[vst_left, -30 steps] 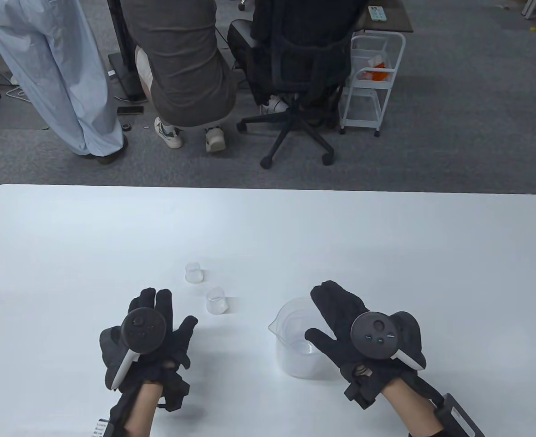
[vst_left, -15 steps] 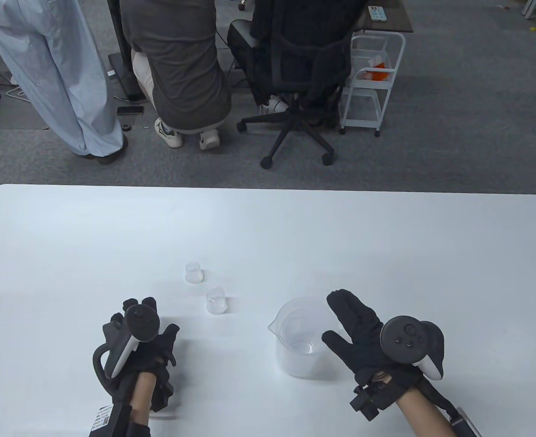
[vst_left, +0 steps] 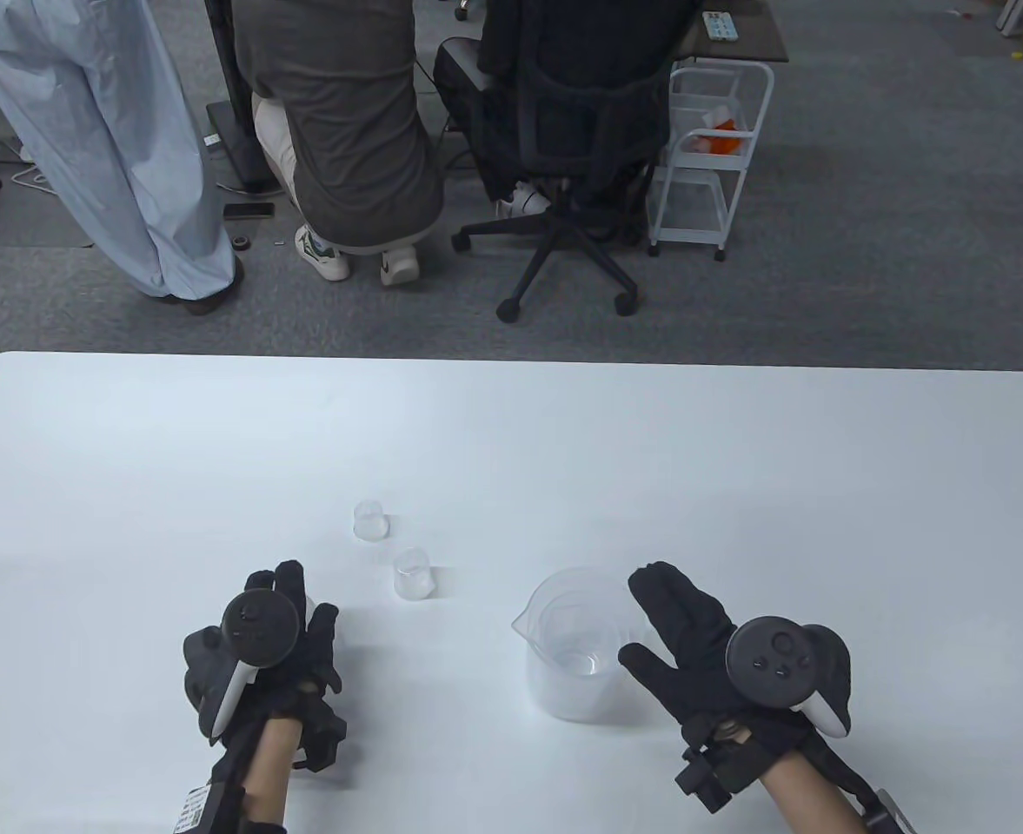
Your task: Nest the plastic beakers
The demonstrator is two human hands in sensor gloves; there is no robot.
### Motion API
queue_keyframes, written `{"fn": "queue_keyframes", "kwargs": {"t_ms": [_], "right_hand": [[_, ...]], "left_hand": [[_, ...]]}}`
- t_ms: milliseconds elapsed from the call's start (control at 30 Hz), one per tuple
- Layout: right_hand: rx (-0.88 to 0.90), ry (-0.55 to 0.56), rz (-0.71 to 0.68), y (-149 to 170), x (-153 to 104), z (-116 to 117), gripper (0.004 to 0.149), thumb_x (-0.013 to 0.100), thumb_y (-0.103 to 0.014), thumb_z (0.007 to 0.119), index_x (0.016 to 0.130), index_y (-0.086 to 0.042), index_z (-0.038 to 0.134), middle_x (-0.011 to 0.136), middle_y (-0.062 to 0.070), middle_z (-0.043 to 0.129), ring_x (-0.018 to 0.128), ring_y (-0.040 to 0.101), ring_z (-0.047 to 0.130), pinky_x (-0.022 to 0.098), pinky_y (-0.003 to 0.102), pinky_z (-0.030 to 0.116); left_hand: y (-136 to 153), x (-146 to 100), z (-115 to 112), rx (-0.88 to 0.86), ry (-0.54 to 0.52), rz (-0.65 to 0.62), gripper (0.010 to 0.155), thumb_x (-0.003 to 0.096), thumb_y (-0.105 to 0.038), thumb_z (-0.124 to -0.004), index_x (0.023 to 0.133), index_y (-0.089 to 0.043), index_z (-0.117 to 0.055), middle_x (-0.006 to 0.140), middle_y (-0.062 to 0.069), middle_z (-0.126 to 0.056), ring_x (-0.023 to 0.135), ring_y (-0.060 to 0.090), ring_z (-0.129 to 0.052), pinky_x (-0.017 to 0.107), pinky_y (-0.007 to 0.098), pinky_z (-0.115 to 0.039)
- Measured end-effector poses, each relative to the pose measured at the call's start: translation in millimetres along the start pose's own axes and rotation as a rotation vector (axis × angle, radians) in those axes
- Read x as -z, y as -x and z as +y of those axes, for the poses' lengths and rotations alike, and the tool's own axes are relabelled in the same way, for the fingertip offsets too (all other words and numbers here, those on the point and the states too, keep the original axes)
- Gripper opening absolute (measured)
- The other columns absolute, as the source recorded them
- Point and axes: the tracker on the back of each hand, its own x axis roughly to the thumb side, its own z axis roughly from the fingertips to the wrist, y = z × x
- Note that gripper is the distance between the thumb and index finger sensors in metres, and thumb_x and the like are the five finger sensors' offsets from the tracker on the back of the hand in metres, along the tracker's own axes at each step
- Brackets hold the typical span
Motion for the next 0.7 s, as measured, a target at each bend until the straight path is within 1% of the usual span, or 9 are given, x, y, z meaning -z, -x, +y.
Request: {"fn": "queue_keyframes", "kwargs": {"t_ms": [33, 167, 200, 300, 467, 700], "right_hand": [[-0.009, 0.003, -0.005, -1, 0, 0, 0.077, 0.048, -0.060, 0.067, 0.105, -0.014, 0.042, 0.115, 0.021, 0.041, 0.099, 0.048, 0.054, 0.066, 0.063, 0.054], [-0.037, 0.011, -0.032, -11, 0, -1, 0.077, 0.048, -0.059, 0.068, 0.105, -0.014, 0.042, 0.115, 0.021, 0.040, 0.100, 0.048, 0.053, 0.066, 0.063, 0.054], [-0.040, 0.010, -0.037, -12, 0, -2, 0.077, 0.048, -0.059, 0.068, 0.105, -0.014, 0.042, 0.115, 0.021, 0.040, 0.100, 0.048, 0.053, 0.066, 0.063, 0.054], [-0.040, 0.018, -0.062, -21, 1, -2, 0.077, 0.048, -0.059, 0.069, 0.105, -0.014, 0.041, 0.115, 0.021, 0.040, 0.100, 0.048, 0.053, 0.066, 0.063, 0.053], [-0.037, 0.032, -0.107, -38, 3, -1, 0.079, 0.048, -0.060, 0.070, 0.105, -0.015, 0.039, 0.115, 0.021, 0.039, 0.101, 0.049, 0.051, 0.067, 0.064, 0.052], [-0.014, 0.040, -0.169, -59, 3, 1, 0.083, 0.048, -0.061, 0.070, 0.106, -0.015, 0.033, 0.116, 0.022, 0.035, 0.102, 0.049, 0.048, 0.067, 0.065, 0.051]], "left_hand": [[-4, -1, 2, -0.037, -0.006, -0.012, 0.069, 0.0472, -0.047, -0.065, 0.106, -0.019, -0.040, 0.110, 0.020, -0.033, 0.095, 0.050, -0.061, 0.061, 0.054, -0.067], [-31, -11, 14, -0.295, -0.016, -0.104, 0.069, 0.0480, -0.047, -0.064, 0.106, -0.018, -0.039, 0.110, 0.022, -0.032, 0.096, 0.051, -0.061, 0.061, 0.054, -0.068], [-36, -14, 15, -0.332, -0.018, -0.120, 0.069, 0.0481, -0.046, -0.064, 0.106, -0.017, -0.040, 0.110, 0.022, -0.033, 0.095, 0.051, -0.061, 0.061, 0.054, -0.068], [-59, -23, 18, -0.470, 0.005, -0.187, 0.069, 0.0486, -0.047, -0.062, 0.106, -0.017, -0.039, 0.110, 0.022, -0.033, 0.095, 0.051, -0.062, 0.060, 0.054, -0.070], [-95, -38, 10, -0.681, 0.108, -0.279, 0.069, 0.0496, -0.047, -0.060, 0.107, -0.016, -0.038, 0.110, 0.021, -0.034, 0.096, 0.052, -0.063, 0.061, 0.052, -0.071], [-131, -57, -11, -0.883, 0.256, -0.382, 0.069, 0.0505, -0.048, -0.055, 0.107, -0.014, -0.035, 0.110, 0.025, -0.033, 0.095, 0.053, -0.065, 0.062, 0.050, -0.074]]}}
